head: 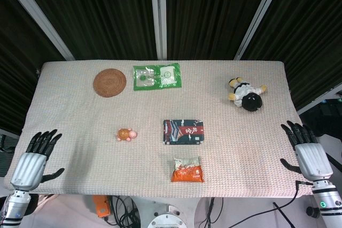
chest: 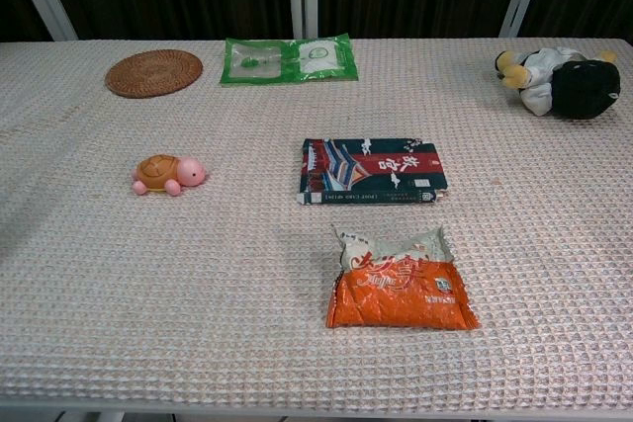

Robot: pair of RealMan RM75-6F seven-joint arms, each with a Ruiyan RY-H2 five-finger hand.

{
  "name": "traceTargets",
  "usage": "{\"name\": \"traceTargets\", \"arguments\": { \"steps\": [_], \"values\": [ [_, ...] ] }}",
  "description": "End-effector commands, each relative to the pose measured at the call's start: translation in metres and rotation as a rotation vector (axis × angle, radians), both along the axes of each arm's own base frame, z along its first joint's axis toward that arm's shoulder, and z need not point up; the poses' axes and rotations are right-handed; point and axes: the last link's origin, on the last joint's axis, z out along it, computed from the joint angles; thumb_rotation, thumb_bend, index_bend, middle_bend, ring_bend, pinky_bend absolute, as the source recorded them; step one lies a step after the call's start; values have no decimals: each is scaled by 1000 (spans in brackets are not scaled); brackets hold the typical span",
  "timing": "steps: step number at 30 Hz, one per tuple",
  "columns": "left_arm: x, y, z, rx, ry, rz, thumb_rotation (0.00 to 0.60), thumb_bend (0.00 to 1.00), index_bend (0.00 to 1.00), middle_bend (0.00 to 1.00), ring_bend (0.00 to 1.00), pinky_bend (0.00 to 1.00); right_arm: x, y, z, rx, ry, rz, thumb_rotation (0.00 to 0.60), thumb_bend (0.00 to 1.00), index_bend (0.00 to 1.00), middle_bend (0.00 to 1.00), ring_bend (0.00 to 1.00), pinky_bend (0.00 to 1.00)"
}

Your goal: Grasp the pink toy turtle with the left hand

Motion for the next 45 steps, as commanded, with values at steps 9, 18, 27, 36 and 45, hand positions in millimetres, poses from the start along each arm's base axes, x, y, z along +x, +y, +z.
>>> {"name": "traceTargets", "arguments": {
  "steps": [9,18,27,36,45],
  "values": [
    [10,8,-4,-4,-24,-38,600,110,88,24,0,43,4,-1,-1,0,2,11,600,120,0,0,0,0],
    [65,46,-39,-120,-91,-162,600,110,101,42,0,45,7,-5,4,-22,1,20,600,119,0,0,0,0],
    [124,82,-106,-365,-181,-205,600,145,141,132,0,81,7,-4,6,-21,-1,16,600,121,0,0,0,0],
    [138,113,-147,-399,-106,-187,600,189,157,160,0,88,8,0,5,5,-11,26,600,122,0,0,0,0],
    [129,134,-158,-326,-14,-149,600,213,206,238,0,94,8,1,7,4,-7,26,600,125,0,0,0,0]
  ]
}}
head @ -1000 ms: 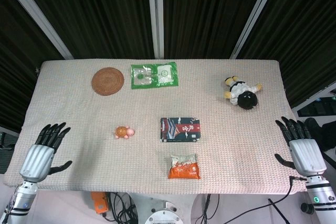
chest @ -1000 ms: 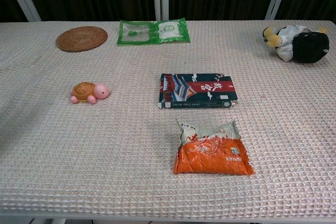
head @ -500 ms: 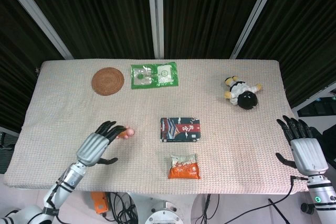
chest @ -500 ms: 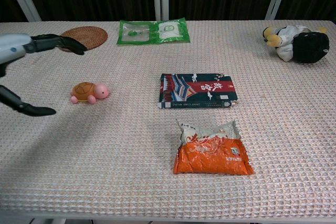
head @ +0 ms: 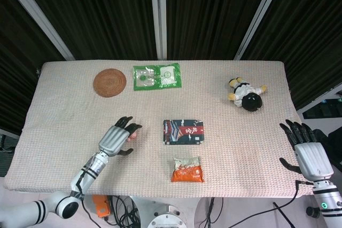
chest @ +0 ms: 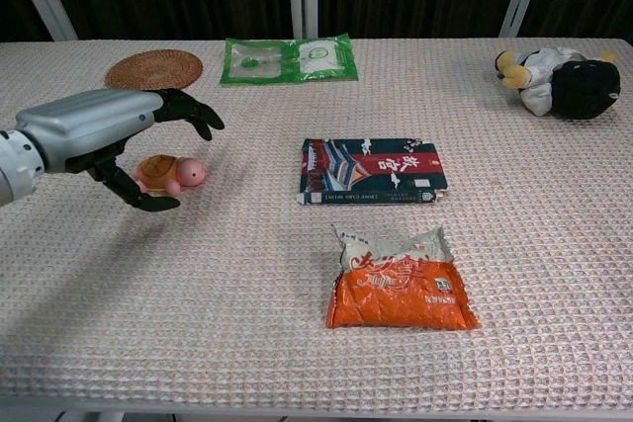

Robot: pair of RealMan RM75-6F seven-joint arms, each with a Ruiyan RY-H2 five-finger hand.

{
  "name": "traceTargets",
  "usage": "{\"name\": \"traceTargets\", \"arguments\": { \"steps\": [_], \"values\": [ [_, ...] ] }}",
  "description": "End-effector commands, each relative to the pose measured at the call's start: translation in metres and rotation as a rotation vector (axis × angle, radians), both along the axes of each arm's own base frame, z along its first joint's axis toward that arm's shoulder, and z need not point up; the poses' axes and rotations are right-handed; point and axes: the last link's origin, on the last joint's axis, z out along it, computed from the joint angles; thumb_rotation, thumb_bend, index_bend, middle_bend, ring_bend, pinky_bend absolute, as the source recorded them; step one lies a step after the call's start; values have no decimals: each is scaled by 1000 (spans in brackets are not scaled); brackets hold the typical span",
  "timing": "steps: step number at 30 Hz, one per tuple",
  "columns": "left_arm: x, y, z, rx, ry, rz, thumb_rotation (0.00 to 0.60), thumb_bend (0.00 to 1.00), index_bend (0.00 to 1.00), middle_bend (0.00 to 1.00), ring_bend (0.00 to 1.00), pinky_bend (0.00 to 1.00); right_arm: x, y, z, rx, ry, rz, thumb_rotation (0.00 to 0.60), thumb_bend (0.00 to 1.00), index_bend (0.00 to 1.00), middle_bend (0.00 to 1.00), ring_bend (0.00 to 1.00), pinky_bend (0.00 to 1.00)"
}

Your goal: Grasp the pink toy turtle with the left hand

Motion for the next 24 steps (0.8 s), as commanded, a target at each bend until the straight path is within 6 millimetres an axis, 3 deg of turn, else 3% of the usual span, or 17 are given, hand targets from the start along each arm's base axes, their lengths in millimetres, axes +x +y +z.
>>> {"name": "traceTargets", "arguments": {
  "steps": [1,5,19,24],
  "values": [
    [-1,8,-1,22,1,25,600,215,213,243,0,98,-1,1,-1,7,1,-5,600,133,0,0,0,0],
    [-10,16,0,35,8,73,600,233,250,259,0,104,2,1,-3,20,-2,-1,600,211,0,0,0,0],
    [-21,19,-9,42,46,84,600,262,368,410,71,107,-1,0,-8,31,4,-11,600,302,0,0,0,0],
    [-22,21,-11,65,61,81,600,310,514,505,162,129,-2,0,-7,32,8,-17,600,357,0,0,0,0]
  ]
}}
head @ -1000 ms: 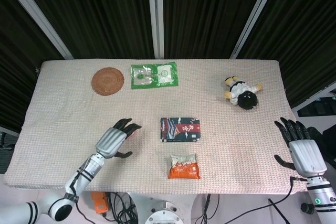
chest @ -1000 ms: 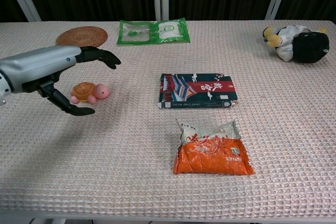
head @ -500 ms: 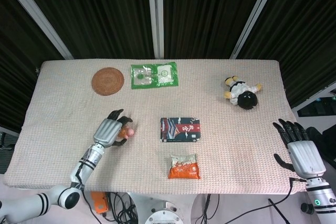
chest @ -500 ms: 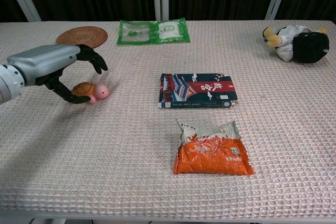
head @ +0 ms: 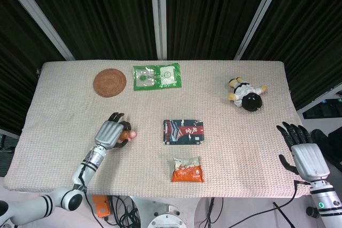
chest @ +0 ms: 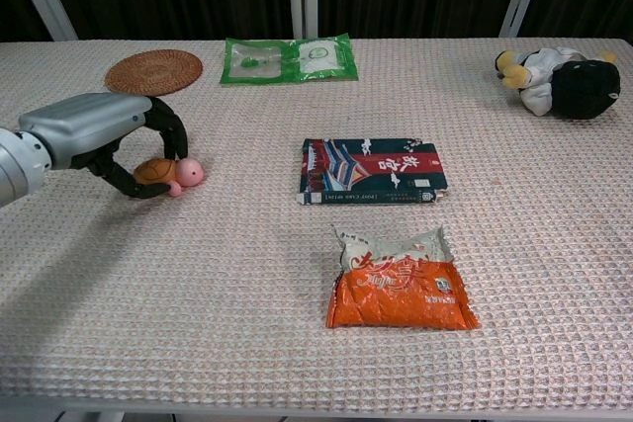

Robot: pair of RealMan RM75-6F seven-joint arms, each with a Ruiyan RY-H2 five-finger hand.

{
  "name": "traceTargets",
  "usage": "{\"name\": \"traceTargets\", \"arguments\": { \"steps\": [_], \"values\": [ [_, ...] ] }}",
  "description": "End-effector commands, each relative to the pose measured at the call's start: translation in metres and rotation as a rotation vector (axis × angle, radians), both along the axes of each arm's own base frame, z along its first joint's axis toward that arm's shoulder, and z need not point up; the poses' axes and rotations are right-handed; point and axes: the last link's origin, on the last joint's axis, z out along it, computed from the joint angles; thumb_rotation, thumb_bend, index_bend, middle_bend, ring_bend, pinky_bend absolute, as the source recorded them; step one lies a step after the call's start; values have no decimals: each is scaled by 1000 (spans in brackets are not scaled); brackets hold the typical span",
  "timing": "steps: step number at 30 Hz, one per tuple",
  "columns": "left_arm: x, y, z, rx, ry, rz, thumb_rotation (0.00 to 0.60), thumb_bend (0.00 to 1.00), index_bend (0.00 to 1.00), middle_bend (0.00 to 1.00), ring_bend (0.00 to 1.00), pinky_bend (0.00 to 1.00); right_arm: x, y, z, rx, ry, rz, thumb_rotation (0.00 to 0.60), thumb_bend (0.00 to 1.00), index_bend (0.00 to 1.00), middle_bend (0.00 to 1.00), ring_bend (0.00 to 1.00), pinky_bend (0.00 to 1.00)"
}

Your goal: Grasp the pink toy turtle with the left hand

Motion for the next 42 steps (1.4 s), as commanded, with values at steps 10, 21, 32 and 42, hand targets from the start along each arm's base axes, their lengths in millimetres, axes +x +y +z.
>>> {"name": "traceTargets", "arguments": {
  "steps": [10,21,32,42],
  "values": [
    [2,0,-5,94,-18,-66,600,335,792,785,439,271,-1,0,1,-1,-1,-2,600,418,0,0,0,0],
    [-1,-4,-2,15,10,-28,600,221,254,344,129,150,-1,0,1,-3,-6,-1,600,370,0,1,0,0],
    [-3,-3,3,35,11,13,600,211,336,393,119,149,-3,-1,0,0,-4,-8,600,344,0,1,0,0],
    [-7,5,-6,114,29,23,600,330,666,692,382,218,-3,-2,-1,7,-9,-11,600,336,0,1,0,0]
  ]
}}
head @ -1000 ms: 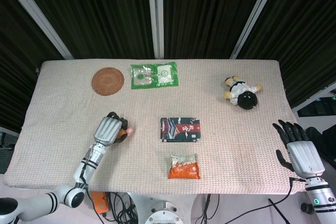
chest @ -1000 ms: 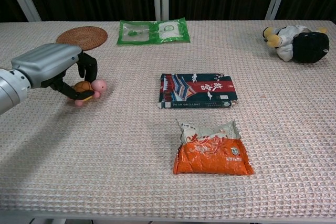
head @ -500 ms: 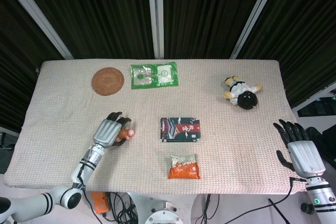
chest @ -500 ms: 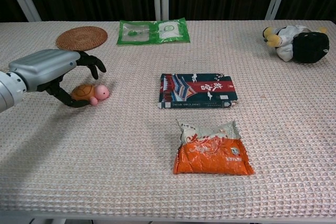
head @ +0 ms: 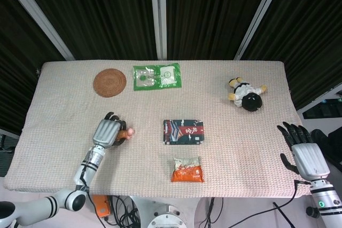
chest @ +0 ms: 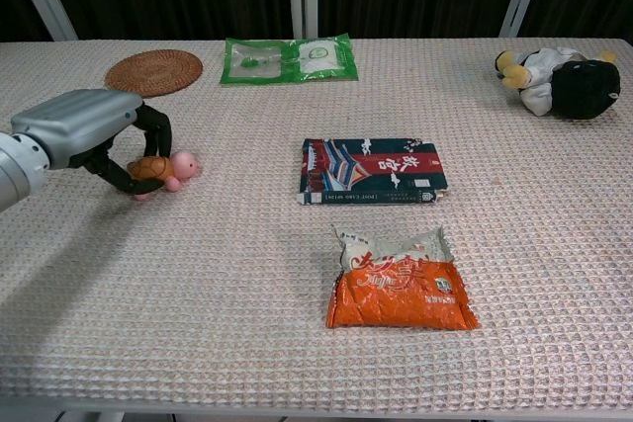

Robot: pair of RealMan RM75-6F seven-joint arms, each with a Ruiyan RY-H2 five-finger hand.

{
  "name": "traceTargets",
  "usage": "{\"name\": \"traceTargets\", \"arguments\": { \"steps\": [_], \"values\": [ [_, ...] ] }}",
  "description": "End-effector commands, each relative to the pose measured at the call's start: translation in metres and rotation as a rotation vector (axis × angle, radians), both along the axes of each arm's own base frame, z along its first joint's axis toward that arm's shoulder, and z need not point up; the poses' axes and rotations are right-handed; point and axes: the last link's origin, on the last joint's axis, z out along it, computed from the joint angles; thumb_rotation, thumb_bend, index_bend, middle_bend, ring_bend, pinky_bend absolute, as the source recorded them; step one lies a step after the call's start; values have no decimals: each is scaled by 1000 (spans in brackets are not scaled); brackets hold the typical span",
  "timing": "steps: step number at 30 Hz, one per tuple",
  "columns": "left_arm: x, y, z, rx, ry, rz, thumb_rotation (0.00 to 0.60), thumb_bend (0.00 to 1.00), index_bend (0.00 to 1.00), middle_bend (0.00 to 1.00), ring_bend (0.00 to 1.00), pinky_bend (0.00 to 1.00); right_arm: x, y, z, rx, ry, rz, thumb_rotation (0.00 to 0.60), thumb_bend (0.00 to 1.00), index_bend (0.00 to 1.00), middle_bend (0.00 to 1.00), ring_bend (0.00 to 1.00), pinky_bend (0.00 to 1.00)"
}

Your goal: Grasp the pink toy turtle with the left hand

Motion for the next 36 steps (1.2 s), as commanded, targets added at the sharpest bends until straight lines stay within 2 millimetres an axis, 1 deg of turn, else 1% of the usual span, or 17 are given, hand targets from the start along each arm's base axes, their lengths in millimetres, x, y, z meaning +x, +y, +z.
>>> {"name": "traceTargets", "arguments": {
  "steps": [1,3,6,9,10,12,13,14,15,17,20,22,25,29,31,34,36],
  "values": [
    [0,2,-3,27,-1,-11,600,340,710,734,414,239,0,0,0,0,0,-1,600,336,0,1,0,0],
    [-1,2,-4,32,-5,-18,600,353,784,806,472,284,-1,0,0,-1,0,-3,600,336,0,1,0,0],
    [-3,2,-5,30,1,-24,600,353,809,839,499,306,-1,0,1,-2,0,-3,600,336,0,0,0,0],
    [-3,2,-5,23,-11,-17,600,349,805,839,497,305,-1,0,1,-3,0,-1,600,336,0,1,0,0],
    [-3,1,-5,14,-12,-14,600,343,777,820,485,300,0,0,1,-4,-1,0,600,336,0,1,0,0],
    [-4,-1,-5,-24,-4,-12,600,299,615,711,420,274,0,0,1,-4,-1,2,600,336,0,0,0,0],
    [-4,-2,-4,-44,4,-15,600,263,475,612,357,250,1,0,2,-5,-1,3,600,336,0,0,0,0],
    [-3,-2,-2,-50,9,-19,600,232,358,518,294,229,1,0,2,-5,0,5,600,336,0,1,0,0],
    [-2,-3,-1,-52,9,-22,600,214,289,448,247,218,1,0,2,-6,0,6,600,336,0,1,0,0],
    [0,-3,2,-53,2,-27,600,201,258,393,220,214,1,1,2,-6,0,6,600,335,0,1,0,0],
    [1,-4,5,-57,1,-28,600,195,255,375,218,222,2,1,2,-7,0,7,600,334,0,0,0,0],
    [1,-4,5,-58,3,-25,600,194,268,380,218,234,1,1,2,-6,1,6,600,334,0,1,0,0],
    [0,-4,4,-64,7,-13,600,193,317,405,218,249,1,0,1,-4,2,4,600,334,0,1,0,0],
    [-2,-3,0,-69,19,-2,600,207,408,481,225,281,1,0,1,-4,3,3,600,334,0,2,0,0],
    [-1,-2,-1,-53,20,-6,600,228,491,549,260,288,1,0,1,-5,3,2,600,334,0,2,0,0],
    [0,-2,-3,-22,13,-19,600,271,643,695,358,294,0,0,2,-6,3,1,600,334,0,2,0,0],
    [0,-1,-4,-7,8,-28,600,301,741,791,426,315,-1,0,2,-6,2,-1,600,333,0,2,0,0]
  ]
}}
